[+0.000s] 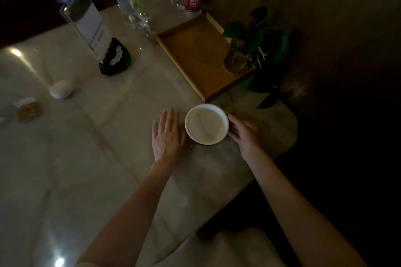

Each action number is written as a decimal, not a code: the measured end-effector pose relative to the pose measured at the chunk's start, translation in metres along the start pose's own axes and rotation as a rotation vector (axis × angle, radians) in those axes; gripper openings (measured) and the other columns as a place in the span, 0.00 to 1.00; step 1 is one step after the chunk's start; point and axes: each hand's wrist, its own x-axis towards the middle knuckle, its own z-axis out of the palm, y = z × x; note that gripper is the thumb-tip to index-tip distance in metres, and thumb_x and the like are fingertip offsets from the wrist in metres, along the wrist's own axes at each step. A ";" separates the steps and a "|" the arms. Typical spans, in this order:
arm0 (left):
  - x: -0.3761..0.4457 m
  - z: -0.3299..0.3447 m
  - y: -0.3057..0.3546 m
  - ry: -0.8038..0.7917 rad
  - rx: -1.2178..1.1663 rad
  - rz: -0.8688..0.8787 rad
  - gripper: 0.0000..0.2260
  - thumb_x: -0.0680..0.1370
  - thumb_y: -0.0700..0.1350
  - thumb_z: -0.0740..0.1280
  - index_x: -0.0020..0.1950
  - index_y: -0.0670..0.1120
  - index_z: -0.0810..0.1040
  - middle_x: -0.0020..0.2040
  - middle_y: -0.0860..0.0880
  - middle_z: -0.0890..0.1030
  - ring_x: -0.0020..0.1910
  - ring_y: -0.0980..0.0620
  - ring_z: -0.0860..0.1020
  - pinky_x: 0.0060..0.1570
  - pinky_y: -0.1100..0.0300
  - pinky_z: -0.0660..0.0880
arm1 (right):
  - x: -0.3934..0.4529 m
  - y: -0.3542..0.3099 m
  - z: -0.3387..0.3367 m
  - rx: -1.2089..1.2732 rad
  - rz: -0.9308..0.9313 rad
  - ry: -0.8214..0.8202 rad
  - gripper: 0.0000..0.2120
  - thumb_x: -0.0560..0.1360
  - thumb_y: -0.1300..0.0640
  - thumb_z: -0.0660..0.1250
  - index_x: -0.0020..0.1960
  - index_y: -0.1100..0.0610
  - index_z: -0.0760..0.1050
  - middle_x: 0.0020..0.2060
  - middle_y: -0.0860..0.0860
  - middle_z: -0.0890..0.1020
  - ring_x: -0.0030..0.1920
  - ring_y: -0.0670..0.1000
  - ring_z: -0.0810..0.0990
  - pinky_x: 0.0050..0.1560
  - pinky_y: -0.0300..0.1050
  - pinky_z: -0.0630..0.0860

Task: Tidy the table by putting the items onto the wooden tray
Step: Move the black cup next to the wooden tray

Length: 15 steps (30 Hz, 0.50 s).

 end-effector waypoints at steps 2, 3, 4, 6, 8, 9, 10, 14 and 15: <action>0.003 0.004 0.001 -0.031 0.002 0.007 0.25 0.80 0.53 0.51 0.74 0.44 0.53 0.76 0.47 0.52 0.74 0.50 0.47 0.71 0.52 0.42 | 0.008 -0.005 0.004 -0.036 -0.012 0.014 0.06 0.70 0.60 0.71 0.46 0.60 0.78 0.50 0.58 0.81 0.53 0.55 0.80 0.52 0.49 0.79; 0.003 0.004 0.002 -0.034 -0.001 -0.007 0.25 0.80 0.54 0.50 0.74 0.44 0.52 0.76 0.47 0.50 0.74 0.50 0.46 0.71 0.52 0.41 | 0.010 -0.008 0.005 -0.048 -0.018 0.018 0.06 0.70 0.59 0.71 0.45 0.59 0.78 0.49 0.57 0.81 0.53 0.54 0.80 0.52 0.49 0.79; 0.003 0.005 0.001 -0.037 -0.001 -0.024 0.25 0.80 0.54 0.49 0.74 0.44 0.52 0.76 0.47 0.50 0.74 0.51 0.46 0.71 0.53 0.41 | 0.013 -0.010 0.006 -0.054 -0.024 0.021 0.05 0.70 0.59 0.71 0.45 0.59 0.78 0.47 0.56 0.81 0.52 0.53 0.80 0.51 0.49 0.79; 0.003 0.008 0.001 -0.053 0.014 -0.040 0.26 0.80 0.55 0.48 0.74 0.44 0.51 0.76 0.47 0.49 0.74 0.51 0.45 0.71 0.53 0.40 | 0.018 -0.015 0.008 -0.051 -0.042 0.024 0.02 0.70 0.60 0.70 0.42 0.57 0.78 0.42 0.53 0.81 0.49 0.52 0.80 0.49 0.48 0.79; 0.004 0.009 0.000 -0.058 0.029 -0.037 0.28 0.77 0.57 0.44 0.74 0.44 0.51 0.76 0.47 0.49 0.74 0.51 0.46 0.71 0.53 0.41 | 0.022 -0.020 0.010 -0.048 -0.048 0.025 0.03 0.70 0.60 0.70 0.40 0.56 0.77 0.39 0.52 0.81 0.46 0.51 0.79 0.46 0.45 0.79; 0.005 0.010 0.000 -0.057 0.028 -0.038 0.30 0.76 0.57 0.42 0.74 0.44 0.52 0.76 0.47 0.50 0.74 0.51 0.47 0.70 0.53 0.41 | 0.024 -0.022 0.011 -0.044 -0.046 0.027 0.03 0.70 0.60 0.70 0.40 0.56 0.77 0.39 0.51 0.80 0.44 0.49 0.79 0.44 0.44 0.79; 0.005 0.011 0.000 -0.056 0.027 -0.039 0.31 0.75 0.58 0.42 0.74 0.44 0.52 0.76 0.47 0.50 0.74 0.51 0.47 0.70 0.53 0.42 | 0.025 -0.024 0.012 -0.040 -0.041 0.031 0.03 0.70 0.60 0.70 0.42 0.57 0.76 0.39 0.51 0.80 0.43 0.48 0.79 0.43 0.43 0.78; 0.004 0.011 -0.001 -0.046 0.013 -0.040 0.32 0.74 0.58 0.41 0.74 0.44 0.53 0.75 0.46 0.52 0.74 0.50 0.49 0.70 0.52 0.43 | 0.028 -0.030 0.017 -0.008 -0.036 0.030 0.04 0.70 0.61 0.70 0.43 0.57 0.76 0.37 0.48 0.79 0.40 0.44 0.77 0.41 0.40 0.77; 0.005 0.011 0.000 -0.040 0.007 -0.041 0.32 0.74 0.58 0.42 0.74 0.44 0.54 0.75 0.46 0.52 0.74 0.50 0.49 0.70 0.51 0.43 | 0.029 -0.031 0.018 -0.005 -0.038 0.020 0.04 0.70 0.61 0.70 0.43 0.56 0.76 0.38 0.48 0.79 0.40 0.44 0.77 0.40 0.39 0.77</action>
